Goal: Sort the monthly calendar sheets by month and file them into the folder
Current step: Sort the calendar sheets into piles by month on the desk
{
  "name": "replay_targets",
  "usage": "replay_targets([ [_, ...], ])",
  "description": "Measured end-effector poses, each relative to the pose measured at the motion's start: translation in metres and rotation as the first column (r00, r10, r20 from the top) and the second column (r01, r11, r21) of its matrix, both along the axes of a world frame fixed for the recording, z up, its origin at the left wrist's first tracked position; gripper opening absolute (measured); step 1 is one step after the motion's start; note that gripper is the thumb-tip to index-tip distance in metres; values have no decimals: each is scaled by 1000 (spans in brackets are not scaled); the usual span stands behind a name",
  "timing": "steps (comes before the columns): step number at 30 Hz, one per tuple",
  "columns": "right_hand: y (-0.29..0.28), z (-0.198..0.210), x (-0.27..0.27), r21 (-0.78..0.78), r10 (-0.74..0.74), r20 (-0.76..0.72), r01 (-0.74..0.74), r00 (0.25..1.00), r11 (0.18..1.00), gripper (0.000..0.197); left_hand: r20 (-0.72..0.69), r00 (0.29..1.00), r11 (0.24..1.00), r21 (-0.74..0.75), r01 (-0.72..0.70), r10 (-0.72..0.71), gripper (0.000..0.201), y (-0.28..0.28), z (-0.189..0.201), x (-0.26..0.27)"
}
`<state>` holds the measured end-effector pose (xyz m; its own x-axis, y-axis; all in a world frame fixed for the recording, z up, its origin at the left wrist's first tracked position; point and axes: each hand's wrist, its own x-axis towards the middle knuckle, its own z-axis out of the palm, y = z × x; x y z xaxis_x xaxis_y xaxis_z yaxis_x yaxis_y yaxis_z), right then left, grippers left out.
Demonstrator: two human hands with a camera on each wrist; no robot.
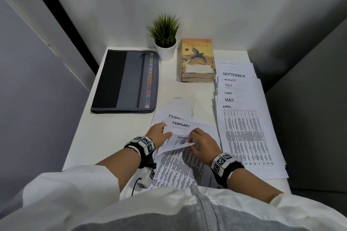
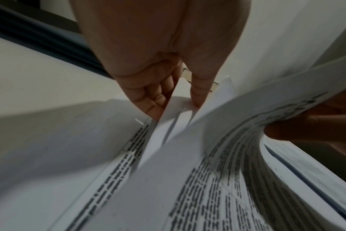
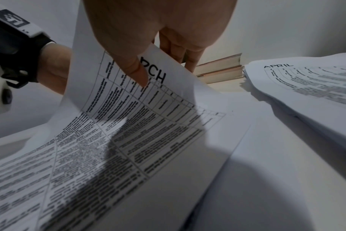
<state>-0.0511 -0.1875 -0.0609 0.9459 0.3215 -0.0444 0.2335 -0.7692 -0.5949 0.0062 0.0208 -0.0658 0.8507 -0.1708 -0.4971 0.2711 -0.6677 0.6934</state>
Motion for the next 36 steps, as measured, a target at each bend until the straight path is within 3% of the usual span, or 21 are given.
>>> replay_targets([
  [8,0,10,-3,9,51,50,-52,997,999,7,-12,1000,999,48,2,-1,36,1,-3,1],
  [12,-1,11,-4,-25,76,32,-75,997,997,9,71,997,996,91,3,-9,23,0,-4,-2],
  [15,0,10,-3,-6,59,-13,-59,998,998,8,162,982,995,38,89,-94,30,-1,-2,-5],
  [20,2,12,3,13,60,-81,-60,995,998,7,199,951,962,187,199,-235,5,-2,4,-1],
  [24,1,16,12,11,75,-122,-74,990,997,7,221,935,941,258,220,-279,27,3,10,1],
  [26,2,17,18,-16,81,-130,-84,988,996,11,234,928,939,261,226,-289,25,6,14,2],
  [33,15,17,25,-108,181,-130,-196,975,975,14,399,902,986,85,144,-167,6,3,25,1],
  [36,19,18,26,-90,206,-88,-214,975,973,13,246,969,995,-96,25,-1,10,-2,25,-6],
])
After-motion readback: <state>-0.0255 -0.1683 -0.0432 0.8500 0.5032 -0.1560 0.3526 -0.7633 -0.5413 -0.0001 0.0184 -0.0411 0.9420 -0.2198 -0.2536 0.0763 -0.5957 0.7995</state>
